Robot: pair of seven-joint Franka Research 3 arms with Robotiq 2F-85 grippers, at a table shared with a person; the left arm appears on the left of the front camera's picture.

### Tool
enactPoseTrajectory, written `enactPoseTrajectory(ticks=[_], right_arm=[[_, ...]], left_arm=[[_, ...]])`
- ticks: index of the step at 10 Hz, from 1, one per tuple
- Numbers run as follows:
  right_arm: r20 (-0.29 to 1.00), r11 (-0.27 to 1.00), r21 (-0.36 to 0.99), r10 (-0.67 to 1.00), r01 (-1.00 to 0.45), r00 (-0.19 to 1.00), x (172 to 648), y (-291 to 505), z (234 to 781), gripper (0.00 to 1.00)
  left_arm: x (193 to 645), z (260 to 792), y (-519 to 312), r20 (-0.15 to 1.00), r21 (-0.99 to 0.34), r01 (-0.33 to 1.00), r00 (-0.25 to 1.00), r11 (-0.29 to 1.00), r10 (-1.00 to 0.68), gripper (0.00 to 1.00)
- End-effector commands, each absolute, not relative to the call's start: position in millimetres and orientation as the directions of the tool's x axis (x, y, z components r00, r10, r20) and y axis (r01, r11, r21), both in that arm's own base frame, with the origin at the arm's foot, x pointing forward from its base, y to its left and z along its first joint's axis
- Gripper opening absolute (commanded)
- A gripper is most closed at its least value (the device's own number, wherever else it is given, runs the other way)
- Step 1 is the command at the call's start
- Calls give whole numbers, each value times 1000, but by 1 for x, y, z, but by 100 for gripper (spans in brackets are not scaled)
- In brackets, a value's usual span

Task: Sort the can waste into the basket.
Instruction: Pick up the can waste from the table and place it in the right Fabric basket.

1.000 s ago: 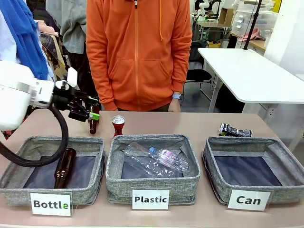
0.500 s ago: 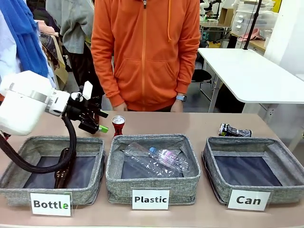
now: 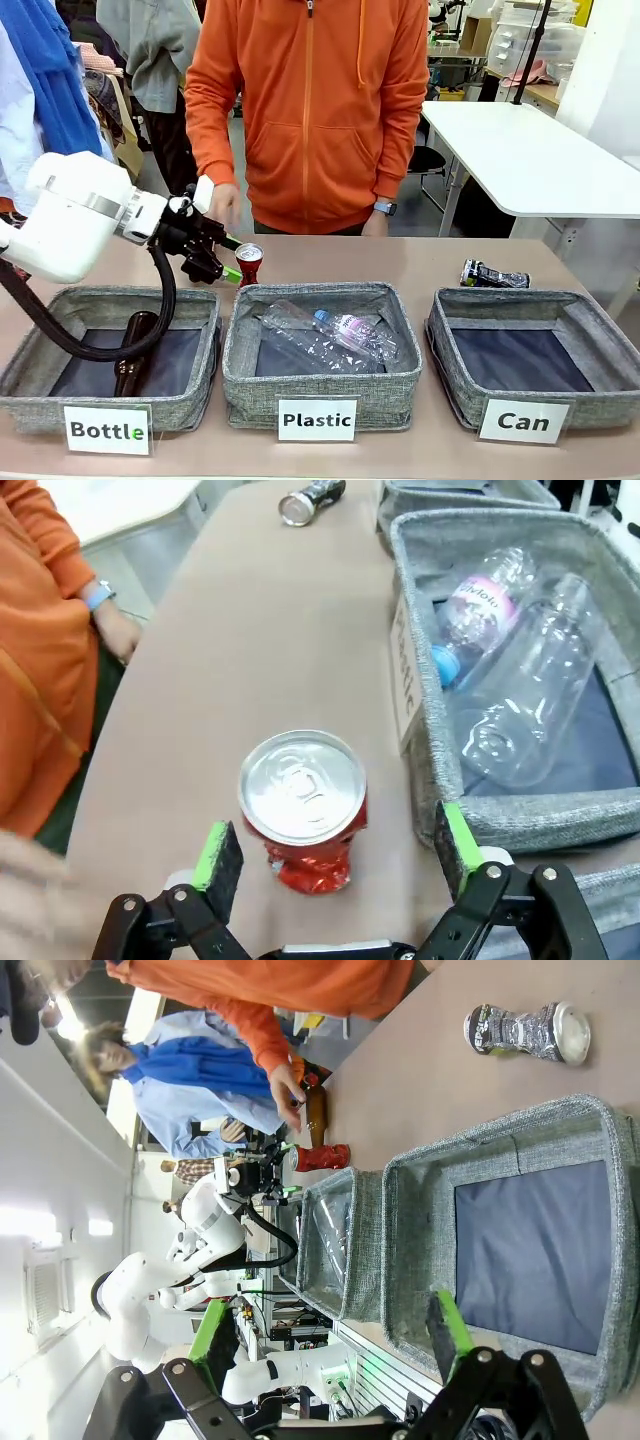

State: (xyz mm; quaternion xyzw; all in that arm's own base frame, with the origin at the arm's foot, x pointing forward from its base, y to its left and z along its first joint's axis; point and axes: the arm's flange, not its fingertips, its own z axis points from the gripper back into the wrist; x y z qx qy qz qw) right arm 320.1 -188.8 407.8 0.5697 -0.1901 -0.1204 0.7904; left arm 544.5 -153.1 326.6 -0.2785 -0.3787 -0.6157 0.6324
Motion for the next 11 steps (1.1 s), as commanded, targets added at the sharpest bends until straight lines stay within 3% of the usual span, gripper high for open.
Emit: enactPoseTrajectory(ticks=[1,3,6,9,11], right_arm=[[187,310,949,-414,-55,891,322,-189,408,100],[187,310,949,-414,-55,891,322,-189,408,100],[187,310,949,-414,-55,891,322,-189,408,100],[187,310,949,-414,-55,891,322,-189,408,100],[187,310,949,-414,-55,891,322,-189,408,100]], left_arm=[[547,334,-134,815,77,990,8,121,-580,100],[504,373,-52,811,49,993,26,112,-585,100],[407,448,82,909,181,945,-55,273,-413,100],[333,442,165,965,157,886,-44,436,-259,100],[292,421,205,987,155,870,-115,469,-114,100]])
